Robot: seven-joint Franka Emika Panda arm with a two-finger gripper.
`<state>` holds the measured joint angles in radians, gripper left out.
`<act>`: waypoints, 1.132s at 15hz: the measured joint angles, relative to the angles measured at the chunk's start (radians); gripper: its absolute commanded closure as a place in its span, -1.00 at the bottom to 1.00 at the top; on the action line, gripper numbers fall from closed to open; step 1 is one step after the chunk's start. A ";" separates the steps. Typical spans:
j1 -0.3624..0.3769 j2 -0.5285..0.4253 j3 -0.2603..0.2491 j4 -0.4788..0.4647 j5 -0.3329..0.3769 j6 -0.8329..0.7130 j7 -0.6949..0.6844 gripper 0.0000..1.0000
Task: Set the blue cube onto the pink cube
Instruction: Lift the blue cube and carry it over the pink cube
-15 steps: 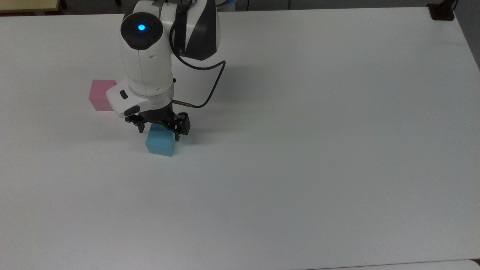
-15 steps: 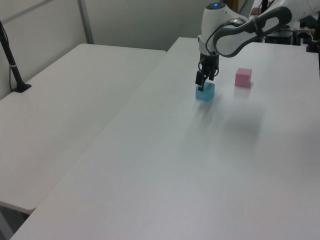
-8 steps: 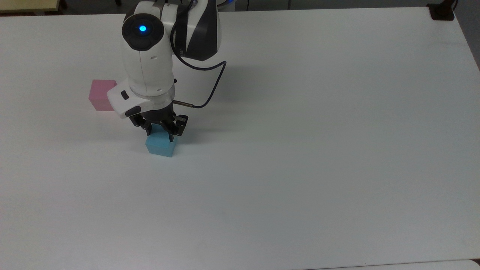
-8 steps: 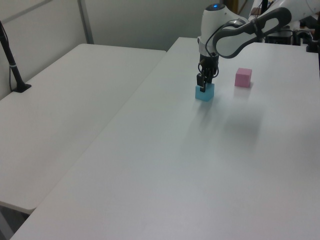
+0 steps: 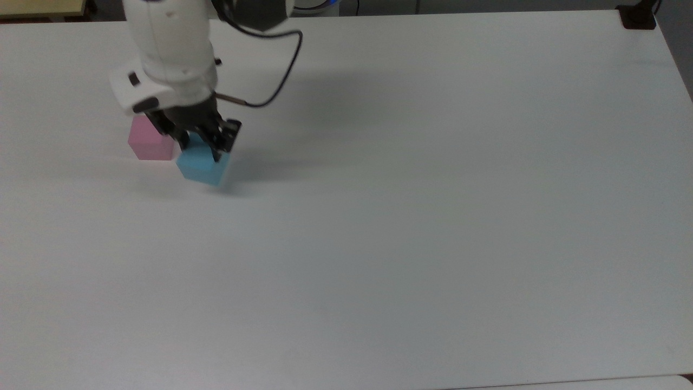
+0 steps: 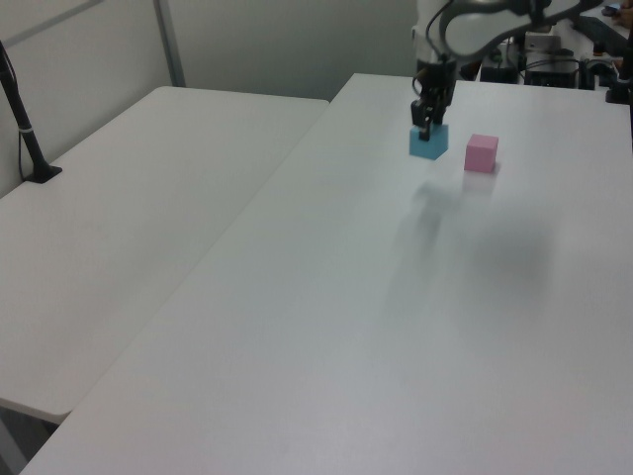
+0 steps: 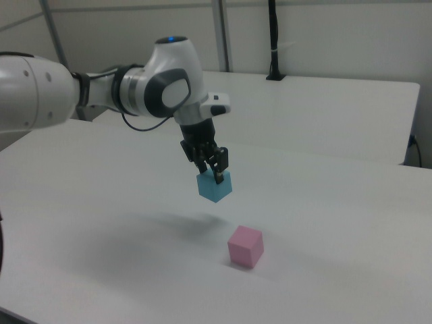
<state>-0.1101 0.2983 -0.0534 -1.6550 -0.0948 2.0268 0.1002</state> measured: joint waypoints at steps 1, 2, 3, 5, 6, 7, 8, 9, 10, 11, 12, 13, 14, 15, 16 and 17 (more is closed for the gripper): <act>-0.016 -0.026 0.000 0.000 0.000 -0.037 -0.026 -0.06; -0.038 -0.059 0.000 -0.001 0.000 -0.089 -0.074 -0.07; -0.052 -0.075 -0.001 -0.005 0.000 -0.112 -0.107 -0.08; -0.090 -0.099 -0.004 -0.031 0.000 -0.124 -0.191 -0.07; -0.105 -0.104 -0.006 -0.046 0.000 -0.113 -0.221 -0.08; -0.120 -0.108 -0.012 -0.066 0.000 -0.081 -0.247 -0.08; -0.131 -0.109 -0.021 -0.090 0.000 -0.039 -0.268 -0.08; -0.138 -0.109 -0.029 -0.117 0.000 0.008 -0.282 -0.07; -0.142 -0.109 -0.035 -0.142 0.000 0.047 -0.290 -0.07; -0.144 -0.109 -0.038 -0.164 0.000 0.076 -0.293 -0.08; -0.146 -0.109 -0.039 -0.181 -0.001 0.091 -0.297 -0.08; -0.147 -0.109 -0.040 -0.190 -0.001 0.098 -0.308 -0.08; -0.148 -0.109 -0.041 -0.195 -0.001 0.101 -0.319 -0.07; -0.150 -0.109 -0.042 -0.195 -0.001 0.101 -0.332 -0.07; -0.152 -0.109 -0.044 -0.195 -0.001 0.101 -0.343 -0.08; -0.154 -0.109 -0.046 -0.195 -0.001 0.101 -0.351 -0.08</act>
<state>-0.2636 0.1893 -0.0996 -1.8504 -0.0956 2.1276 -0.2508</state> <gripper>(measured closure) 0.463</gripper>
